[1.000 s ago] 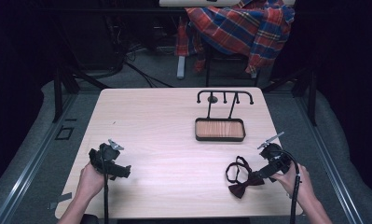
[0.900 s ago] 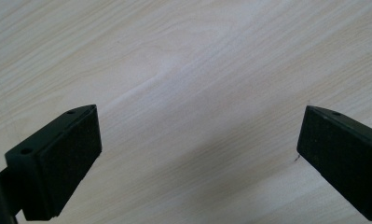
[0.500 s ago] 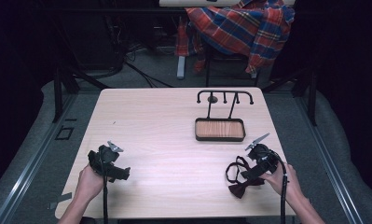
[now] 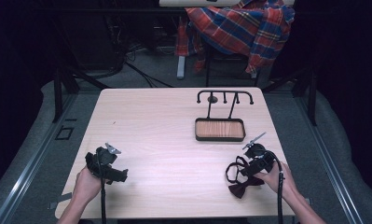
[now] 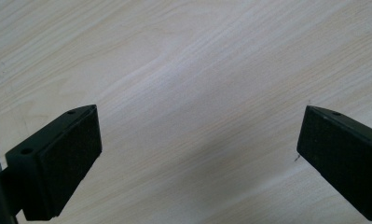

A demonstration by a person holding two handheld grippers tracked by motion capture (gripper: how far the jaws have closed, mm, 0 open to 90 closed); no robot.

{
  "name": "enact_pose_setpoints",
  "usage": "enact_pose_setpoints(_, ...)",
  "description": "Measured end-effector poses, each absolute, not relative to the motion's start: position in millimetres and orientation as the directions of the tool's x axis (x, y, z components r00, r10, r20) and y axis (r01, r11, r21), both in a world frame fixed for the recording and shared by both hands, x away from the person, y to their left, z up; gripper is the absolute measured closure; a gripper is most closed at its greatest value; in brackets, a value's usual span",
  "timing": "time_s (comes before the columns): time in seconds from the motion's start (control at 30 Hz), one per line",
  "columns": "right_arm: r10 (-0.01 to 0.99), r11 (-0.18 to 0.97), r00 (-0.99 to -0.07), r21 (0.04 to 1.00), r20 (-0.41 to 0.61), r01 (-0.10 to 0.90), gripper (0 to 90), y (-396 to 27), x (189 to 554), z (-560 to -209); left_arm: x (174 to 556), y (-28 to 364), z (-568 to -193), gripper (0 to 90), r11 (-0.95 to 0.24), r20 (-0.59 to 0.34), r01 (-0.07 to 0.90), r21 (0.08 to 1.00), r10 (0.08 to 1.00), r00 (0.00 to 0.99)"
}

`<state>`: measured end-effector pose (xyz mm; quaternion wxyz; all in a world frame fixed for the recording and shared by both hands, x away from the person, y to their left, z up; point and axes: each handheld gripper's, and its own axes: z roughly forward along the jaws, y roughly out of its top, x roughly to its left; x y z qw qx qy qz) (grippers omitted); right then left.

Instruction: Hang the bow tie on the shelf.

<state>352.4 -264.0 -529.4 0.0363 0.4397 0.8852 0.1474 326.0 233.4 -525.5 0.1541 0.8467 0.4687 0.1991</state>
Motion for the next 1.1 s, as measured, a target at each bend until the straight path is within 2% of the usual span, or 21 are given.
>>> enact_pose_setpoints(0.13,0.794,0.566,-0.605,0.288,0.060,0.772,55.7,-263,353,-530,326,235,-526,0.2,-0.516,0.195,0.735,0.440,0.854,0.483)
enact_pose_setpoints(0.27,0.784,0.595,-0.619,0.240,0.036,0.767,59.0,-262,353,-532,329,232,-527,0.3,-0.523,0.199,0.732,0.436,0.850,0.488)
enact_pose_setpoints(0.47,0.796,0.584,-0.605,0.256,0.004,0.770,68.6,-258,350,-536,330,228,-529,0.3,-0.542,0.205,0.724,0.427,0.838,0.506)
enact_pose_setpoints(0.5,0.783,0.605,-0.622,0.243,-0.011,0.758,74.4,-257,350,-535,330,229,-528,0.3,-0.541,0.206,0.725,0.427,0.839,0.504)
enact_pose_setpoints(0.6,0.766,0.634,-0.642,0.206,-0.034,0.745,77.8,-256,350,-534,330,230,-529,0.3,-0.537,0.205,0.726,0.429,0.841,0.501)
enact_pose_setpoints(0.77,0.772,0.626,-0.634,0.223,-0.040,0.747,82.6,-254,348,-538,330,229,-528,0.3,-0.543,0.210,0.722,0.429,0.837,0.505)
enact_pose_setpoints(0.8,0.771,0.628,-0.634,0.225,-0.054,0.745,86.1,-254,347,-538,330,228,-528,0.3,-0.545,0.210,0.722,0.426,0.836,0.507)
enact_pose_setpoints(1.0,0.763,0.643,-0.640,0.214,-0.097,0.735,88.0,-251,345,-534,330,229,-528,0.3,-0.543,0.208,0.723,0.428,0.837,0.506)
enact_pose_setpoints(1.1,0.766,0.639,-0.633,0.245,-0.114,0.729,88.0,-250,343,-532,330,230,-528,0.3,-0.544,0.209,0.722,0.427,0.837,0.506)
